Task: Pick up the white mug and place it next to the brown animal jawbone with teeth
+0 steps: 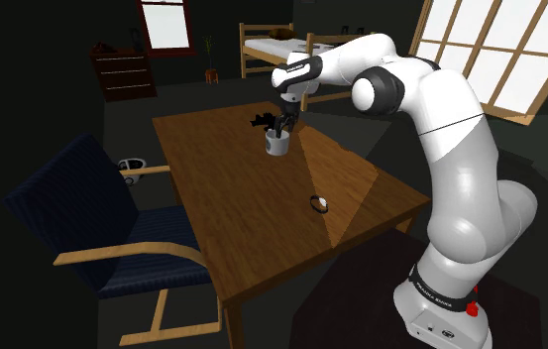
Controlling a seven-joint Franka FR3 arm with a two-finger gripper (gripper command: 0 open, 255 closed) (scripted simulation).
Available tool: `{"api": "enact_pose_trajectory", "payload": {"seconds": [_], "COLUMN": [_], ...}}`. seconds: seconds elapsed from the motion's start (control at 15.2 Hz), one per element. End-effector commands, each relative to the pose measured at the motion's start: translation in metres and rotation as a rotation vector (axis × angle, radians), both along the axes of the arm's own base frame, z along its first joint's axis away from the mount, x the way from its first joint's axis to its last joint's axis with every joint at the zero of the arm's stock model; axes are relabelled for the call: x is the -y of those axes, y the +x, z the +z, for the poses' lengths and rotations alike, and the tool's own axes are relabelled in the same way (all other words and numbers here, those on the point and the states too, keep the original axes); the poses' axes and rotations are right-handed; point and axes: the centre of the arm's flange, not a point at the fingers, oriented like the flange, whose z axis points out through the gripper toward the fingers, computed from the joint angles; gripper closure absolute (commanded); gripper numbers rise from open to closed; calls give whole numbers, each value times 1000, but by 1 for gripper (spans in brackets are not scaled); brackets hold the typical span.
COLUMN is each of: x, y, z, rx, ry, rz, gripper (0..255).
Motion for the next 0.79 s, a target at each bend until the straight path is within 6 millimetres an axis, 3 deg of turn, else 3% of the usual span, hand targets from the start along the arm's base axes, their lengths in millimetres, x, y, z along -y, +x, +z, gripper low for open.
{"api": "enact_pose_trajectory", "payload": {"seconds": [0.0,0.2,0.73], "x": [1,4,4], "y": [-1,-5,-5], "z": [13,50,50], "rx": [0,0,0], "ry": [0,0,0], "rz": [0,0,0], "gripper": [0,0,0]}}
